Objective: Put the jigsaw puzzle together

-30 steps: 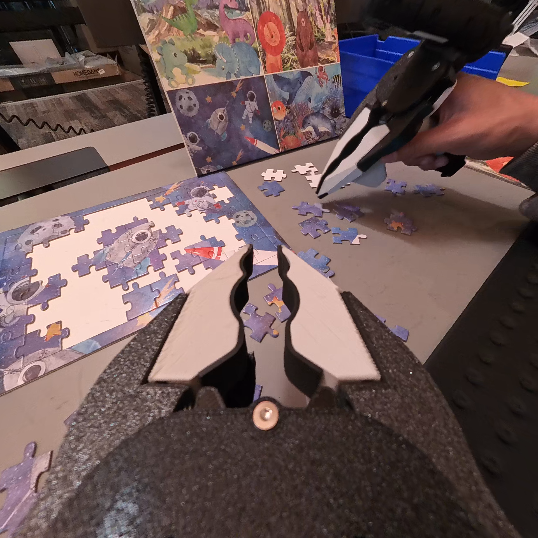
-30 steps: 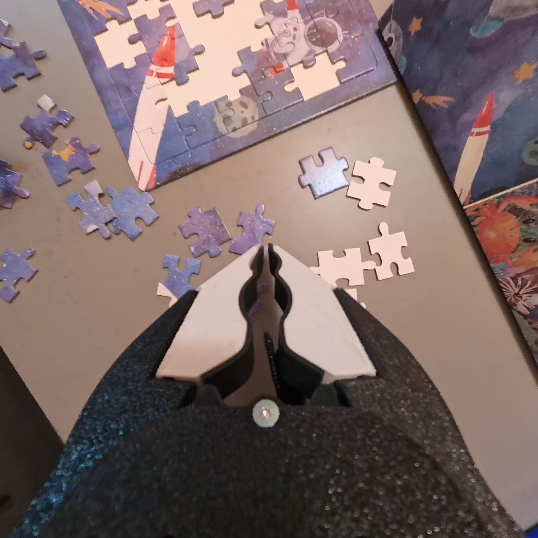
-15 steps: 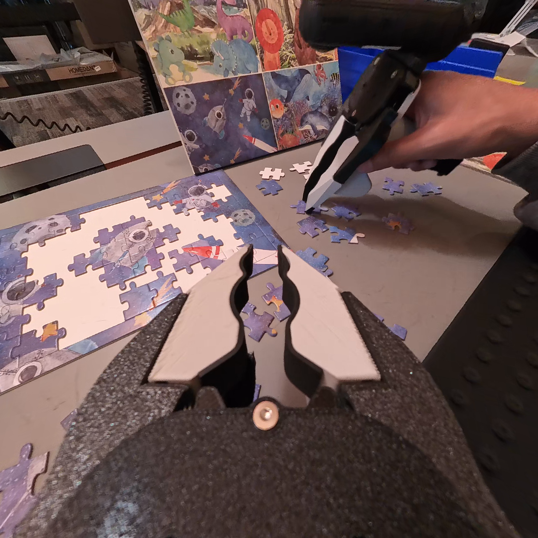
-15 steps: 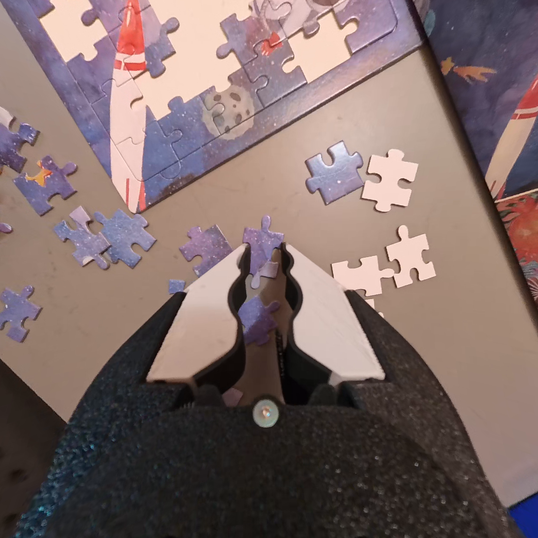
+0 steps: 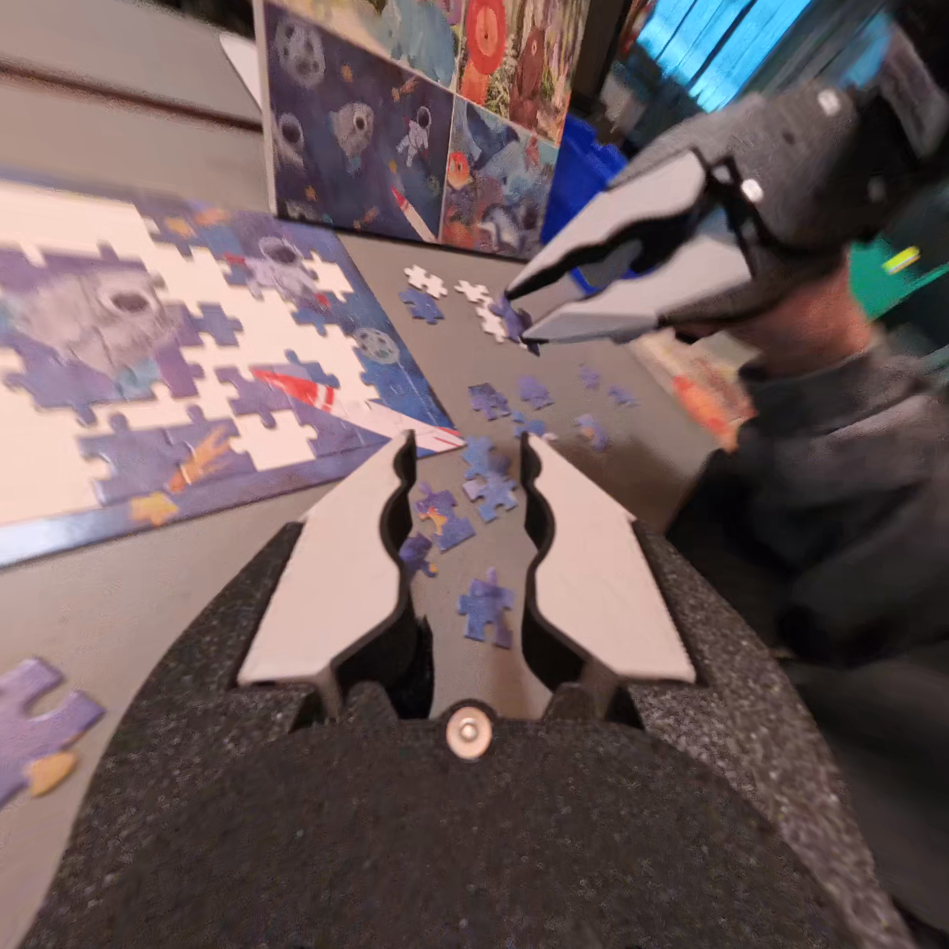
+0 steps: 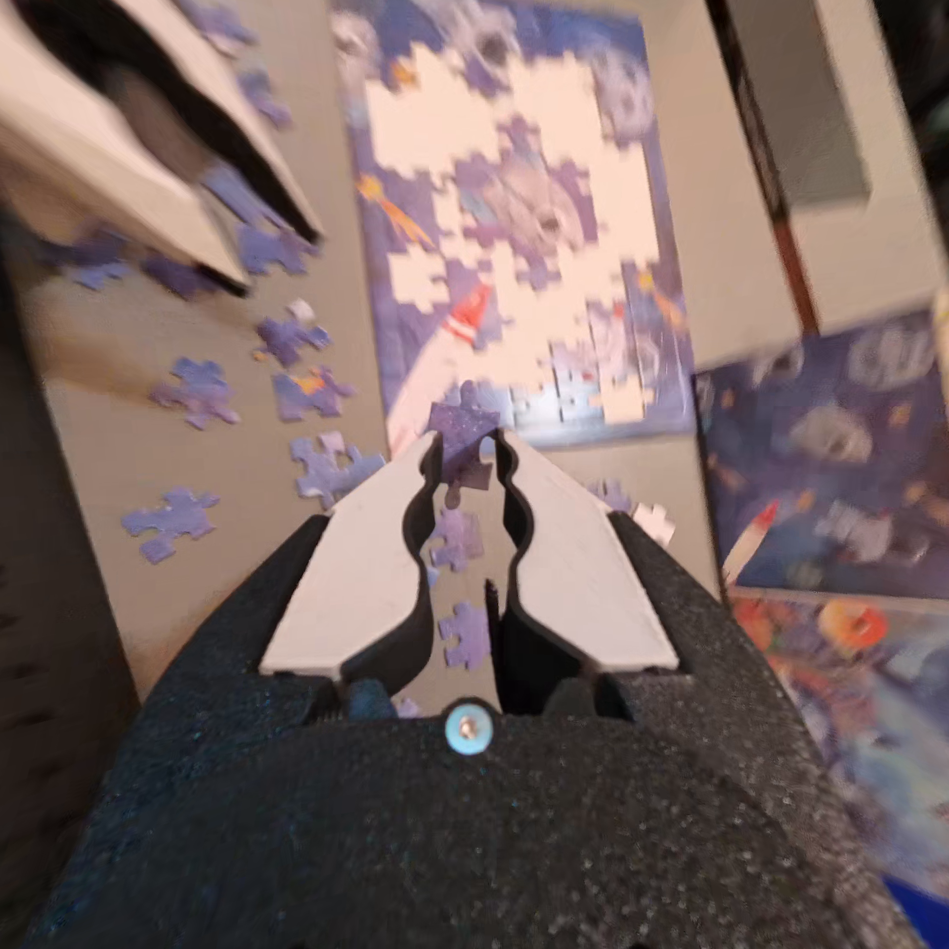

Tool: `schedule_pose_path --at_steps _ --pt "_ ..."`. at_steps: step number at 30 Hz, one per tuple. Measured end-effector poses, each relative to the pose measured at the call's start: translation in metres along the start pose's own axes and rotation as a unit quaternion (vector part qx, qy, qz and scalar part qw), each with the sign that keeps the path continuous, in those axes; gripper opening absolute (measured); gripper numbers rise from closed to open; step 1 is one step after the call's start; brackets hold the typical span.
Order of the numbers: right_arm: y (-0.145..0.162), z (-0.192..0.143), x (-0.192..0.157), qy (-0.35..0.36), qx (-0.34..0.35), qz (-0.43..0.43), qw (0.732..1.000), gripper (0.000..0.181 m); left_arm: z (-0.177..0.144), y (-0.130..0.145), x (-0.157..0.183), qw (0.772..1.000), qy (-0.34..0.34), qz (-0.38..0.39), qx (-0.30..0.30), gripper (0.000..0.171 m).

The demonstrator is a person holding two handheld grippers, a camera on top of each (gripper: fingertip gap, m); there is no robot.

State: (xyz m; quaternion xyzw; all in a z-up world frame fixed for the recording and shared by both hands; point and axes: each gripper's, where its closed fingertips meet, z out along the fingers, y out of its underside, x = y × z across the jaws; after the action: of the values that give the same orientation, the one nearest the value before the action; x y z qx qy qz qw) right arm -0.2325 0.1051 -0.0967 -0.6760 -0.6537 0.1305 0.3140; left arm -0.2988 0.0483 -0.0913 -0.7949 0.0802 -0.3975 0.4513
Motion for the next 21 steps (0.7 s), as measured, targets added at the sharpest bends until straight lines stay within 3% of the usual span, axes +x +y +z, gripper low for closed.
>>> schedule_pose_path --at_steps 4,9,12,16,18,21 --pt "-0.046 -0.005 -0.040 -0.012 0.020 -0.133 0.991 0.021 -0.026 -0.023 0.021 0.968 0.182 -0.164 0.046 0.053" --pt "-0.068 0.005 -0.073 -0.028 0.018 -0.215 0.976 0.021 -0.023 -0.007 0.022 0.972 0.182 -0.149 -0.004 0.050" --pt "-0.074 0.009 -0.082 -0.035 0.024 -0.234 0.971 0.020 -0.023 -0.002 0.022 0.969 0.189 -0.160 -0.012 0.002" --pt "-0.078 0.011 -0.065 -0.015 0.056 -0.194 0.979 0.022 -0.029 -0.008 0.013 0.968 0.181 -0.172 0.016 0.001" --pt "-0.082 0.008 -0.060 -0.056 0.103 -0.112 0.987 0.022 -0.037 -0.020 0.011 0.967 0.183 -0.169 0.052 0.001" --pt "-0.083 0.002 -0.058 -0.144 0.158 0.019 0.977 0.023 -0.050 -0.037 0.011 0.960 0.199 -0.169 0.105 0.001"
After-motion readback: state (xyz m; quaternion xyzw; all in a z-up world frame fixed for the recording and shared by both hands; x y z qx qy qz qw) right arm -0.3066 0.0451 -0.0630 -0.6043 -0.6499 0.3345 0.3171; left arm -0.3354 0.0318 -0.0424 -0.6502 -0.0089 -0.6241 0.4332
